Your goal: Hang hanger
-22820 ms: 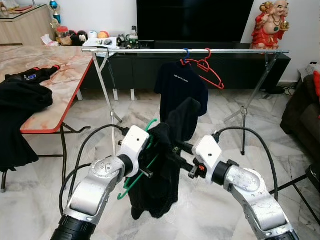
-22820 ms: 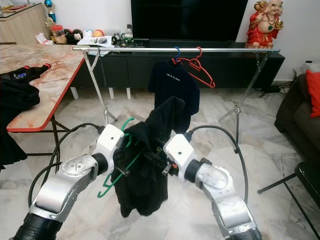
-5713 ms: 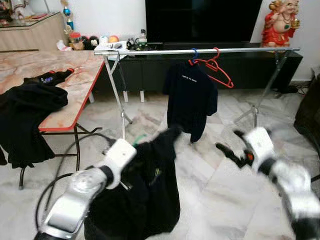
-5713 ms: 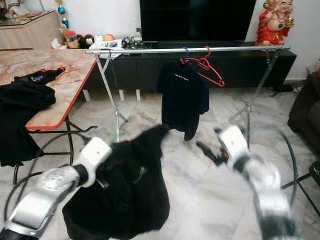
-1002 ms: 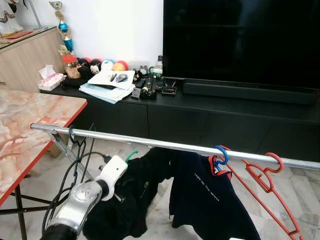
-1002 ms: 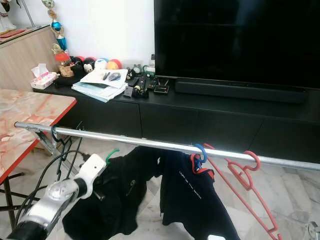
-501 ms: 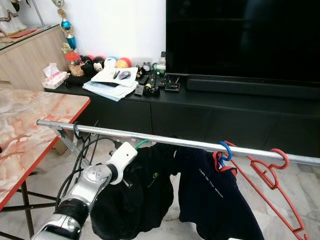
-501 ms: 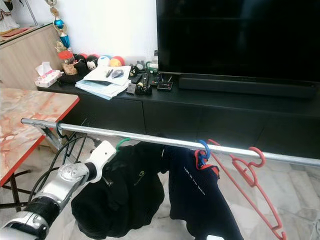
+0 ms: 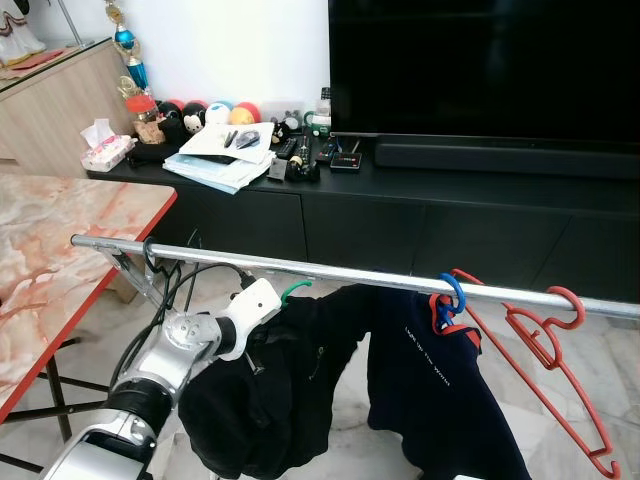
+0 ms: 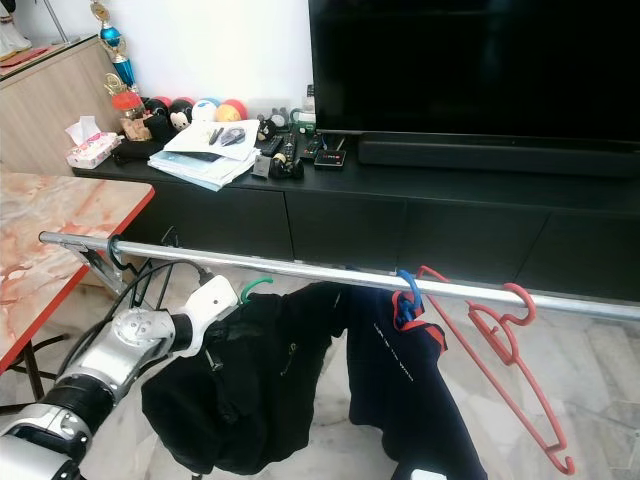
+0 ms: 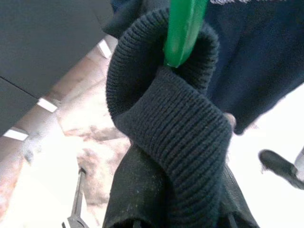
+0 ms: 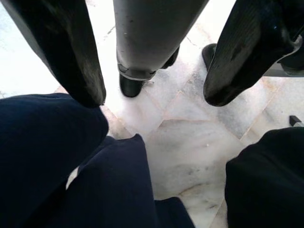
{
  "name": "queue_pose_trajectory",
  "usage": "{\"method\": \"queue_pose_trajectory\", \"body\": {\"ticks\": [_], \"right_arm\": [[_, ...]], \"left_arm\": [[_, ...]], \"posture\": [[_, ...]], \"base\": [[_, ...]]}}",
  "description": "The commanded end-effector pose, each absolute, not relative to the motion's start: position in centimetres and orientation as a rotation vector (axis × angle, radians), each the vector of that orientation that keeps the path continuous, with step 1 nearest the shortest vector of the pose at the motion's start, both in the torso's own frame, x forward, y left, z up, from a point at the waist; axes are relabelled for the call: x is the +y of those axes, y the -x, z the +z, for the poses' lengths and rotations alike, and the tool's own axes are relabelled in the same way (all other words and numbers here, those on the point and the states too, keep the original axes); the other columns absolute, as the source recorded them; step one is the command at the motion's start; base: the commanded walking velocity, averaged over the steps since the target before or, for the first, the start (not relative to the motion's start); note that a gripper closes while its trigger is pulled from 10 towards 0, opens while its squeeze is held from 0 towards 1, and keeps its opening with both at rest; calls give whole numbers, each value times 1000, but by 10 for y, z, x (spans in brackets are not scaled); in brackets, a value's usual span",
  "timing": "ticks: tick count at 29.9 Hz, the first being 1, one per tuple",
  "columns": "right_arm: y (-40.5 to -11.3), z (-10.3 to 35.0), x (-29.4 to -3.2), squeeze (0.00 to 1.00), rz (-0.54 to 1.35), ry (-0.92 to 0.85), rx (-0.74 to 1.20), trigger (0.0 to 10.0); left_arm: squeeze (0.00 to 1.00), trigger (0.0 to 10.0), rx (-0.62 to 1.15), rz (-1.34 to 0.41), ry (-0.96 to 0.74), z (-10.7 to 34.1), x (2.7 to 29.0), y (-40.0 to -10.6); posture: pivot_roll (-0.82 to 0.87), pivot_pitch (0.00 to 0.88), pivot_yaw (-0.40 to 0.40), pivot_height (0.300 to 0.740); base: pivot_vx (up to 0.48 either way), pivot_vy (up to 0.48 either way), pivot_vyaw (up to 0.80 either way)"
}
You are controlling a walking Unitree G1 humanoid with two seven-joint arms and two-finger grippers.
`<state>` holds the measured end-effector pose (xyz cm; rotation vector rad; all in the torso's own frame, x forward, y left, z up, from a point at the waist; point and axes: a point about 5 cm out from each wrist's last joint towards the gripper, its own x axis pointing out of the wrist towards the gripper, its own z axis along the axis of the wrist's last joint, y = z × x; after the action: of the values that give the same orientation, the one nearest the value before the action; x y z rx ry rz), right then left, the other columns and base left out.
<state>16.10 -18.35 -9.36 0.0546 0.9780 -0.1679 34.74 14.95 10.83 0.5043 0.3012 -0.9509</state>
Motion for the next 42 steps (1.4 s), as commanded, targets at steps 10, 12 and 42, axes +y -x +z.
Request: {"method": "queue_pose_trajectory", "body": {"ticks": [10,12,42], "right_arm": [[-160,-95,-176,0,-175,-79,974,10000],[-160,-95,-176,0,-177,-80,972,10000],[-160,-95,-176,0,-185,-76,979,10000]], "left_arm": [[0,10000,295,-1112,-582,124,145,-343],[0,10000,276,-1143,-574,130,141,-342],[0,10000,477,-600,-499,108,160,-372]], "posture": [[52,89,157,740],[52,89,158,740],[52,93,163,740]], "base": [[0,0,0],[0,0,0],[0,0,0]]}}
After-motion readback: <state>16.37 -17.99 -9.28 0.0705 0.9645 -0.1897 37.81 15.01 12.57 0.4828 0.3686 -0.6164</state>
